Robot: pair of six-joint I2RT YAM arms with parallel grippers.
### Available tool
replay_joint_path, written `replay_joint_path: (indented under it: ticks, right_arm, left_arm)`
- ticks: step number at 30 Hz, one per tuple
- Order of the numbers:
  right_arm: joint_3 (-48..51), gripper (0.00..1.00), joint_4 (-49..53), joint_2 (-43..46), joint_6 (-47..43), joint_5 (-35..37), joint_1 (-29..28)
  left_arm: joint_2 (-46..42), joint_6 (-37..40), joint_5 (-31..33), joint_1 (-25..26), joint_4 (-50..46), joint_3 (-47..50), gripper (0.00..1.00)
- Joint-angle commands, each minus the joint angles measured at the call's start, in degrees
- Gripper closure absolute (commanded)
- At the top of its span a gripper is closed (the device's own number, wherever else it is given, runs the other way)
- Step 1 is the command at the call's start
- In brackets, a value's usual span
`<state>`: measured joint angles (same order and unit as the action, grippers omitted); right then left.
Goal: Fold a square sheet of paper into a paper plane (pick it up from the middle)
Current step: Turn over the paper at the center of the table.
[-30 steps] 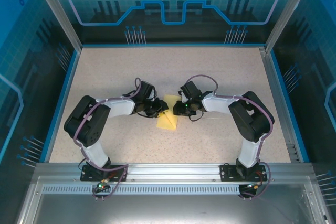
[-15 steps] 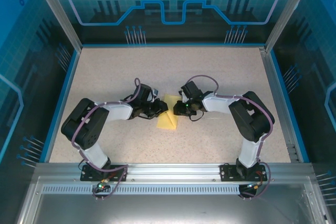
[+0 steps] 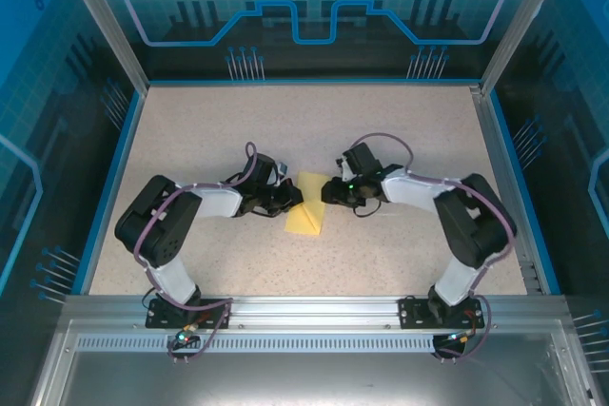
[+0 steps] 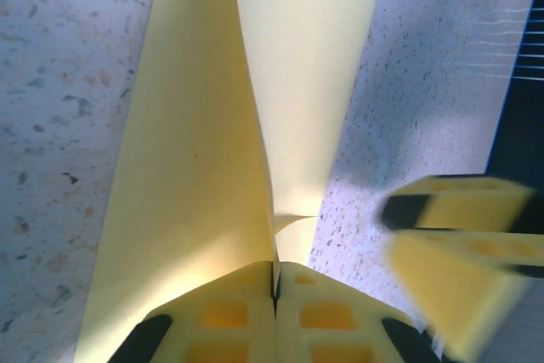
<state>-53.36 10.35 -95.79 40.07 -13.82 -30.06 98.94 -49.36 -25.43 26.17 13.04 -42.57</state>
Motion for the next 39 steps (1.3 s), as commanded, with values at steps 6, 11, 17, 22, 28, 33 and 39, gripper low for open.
replay_joint_path:
  ticks: [6, 11, 17, 22, 28, 33, 39]
  right_arm:
    - [2.4, 0.28, 9.8, 20.2, -4.6, 14.6, 4.2]
    - [5.2, 0.13, 12.6, 25.4, -7.1, 18.9, 6.4]
    - [7.2, 0.07, 13.0, 28.1, -6.5, 21.3, 7.2]
    - [8.6, 0.07, 14.7, 29.8, -4.4, 23.4, 8.8]
    - [9.9, 0.07, 16.9, 32.9, -3.1, 24.2, 11.2]
    - [10.6, 0.07, 18.8, 35.7, -2.4, 24.5, 12.8]
    - [12.0, 0.07, 20.2, 37.8, -1.6, 24.4, 14.4]
  left_arm:
    - [-12.2, 13.6, 10.6, 0.5, -29.8, -11.0, 0.96]
    - [-14.8, 21.6, 27.8, 1.6, -51.5, -23.4, 0.95]
    - [-11.6, 24.8, 46.9, 4.8, -62.3, -32.8, 0.95]
    - [-3.6, 26.1, 60.9, 8.8, -65.7, -38.2, 0.95]
    - [9.2, 26.5, 68.8, 12.9, -66.5, -44.1, 0.95]
    - [18.3, 27.2, 69.4, 16.1, -65.4, -48.3, 0.96]
    - [24.7, 27.9, 66.4, 19.7, -62.6, -50.7, 0.94]
